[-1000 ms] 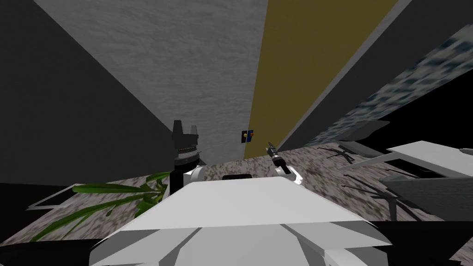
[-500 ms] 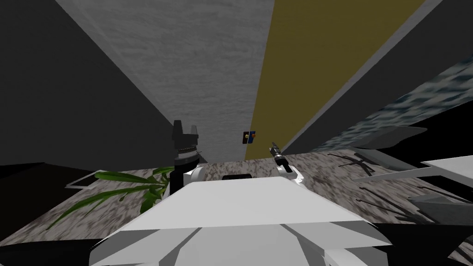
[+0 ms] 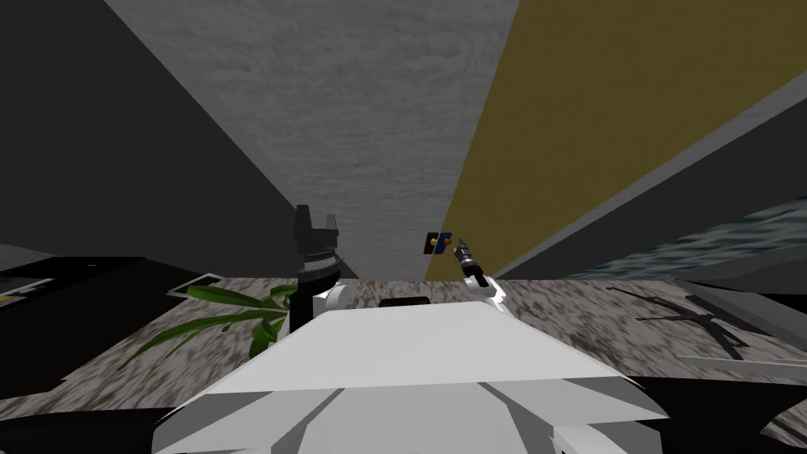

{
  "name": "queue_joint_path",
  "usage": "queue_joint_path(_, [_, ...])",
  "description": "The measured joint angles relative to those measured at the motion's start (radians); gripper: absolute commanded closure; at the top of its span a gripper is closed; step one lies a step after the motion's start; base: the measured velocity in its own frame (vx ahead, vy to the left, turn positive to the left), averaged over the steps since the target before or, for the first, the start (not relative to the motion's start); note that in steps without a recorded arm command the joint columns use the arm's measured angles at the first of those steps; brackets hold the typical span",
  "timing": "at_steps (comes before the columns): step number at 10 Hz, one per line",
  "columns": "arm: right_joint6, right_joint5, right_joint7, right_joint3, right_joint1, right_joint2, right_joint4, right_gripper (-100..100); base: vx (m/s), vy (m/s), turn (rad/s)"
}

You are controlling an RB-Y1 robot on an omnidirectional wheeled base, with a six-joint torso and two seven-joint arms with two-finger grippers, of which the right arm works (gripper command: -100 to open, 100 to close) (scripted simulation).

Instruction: Pull the door open

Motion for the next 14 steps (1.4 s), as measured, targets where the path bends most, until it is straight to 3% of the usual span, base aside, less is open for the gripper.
queue_joint_path(1, [0.001,0.0,0.0,0.002,-0.001,0.001,-0.003,100,-0.014,-0.009,-0.034])
queue_joint_path(6, [0.0,0.0,0.0,0.0,0.0,0.0,0.0,100,-0.023,-0.014,-0.001])
queue_joint_path(7, [0.0,0.0,0.0,0.0,0.0,0.0,0.0,-100,-0.093,-0.047,-0.148])
queue_joint_path(8, [0.005,-0.003,-0.004,-0.008,0.013,-0.011,-0.006,-100,-0.181,-0.068,-0.106])
queue_joint_path(11, [-0.002,-0.003,-0.006,-0.018,0.03,-0.017,0.002,-100,-0.197,0.001,-0.028])
queue_joint_path(14, [-0.015,0.003,-0.018,0.01,0.047,-0.01,-0.031,-100,-0.155,0.129,0.09])
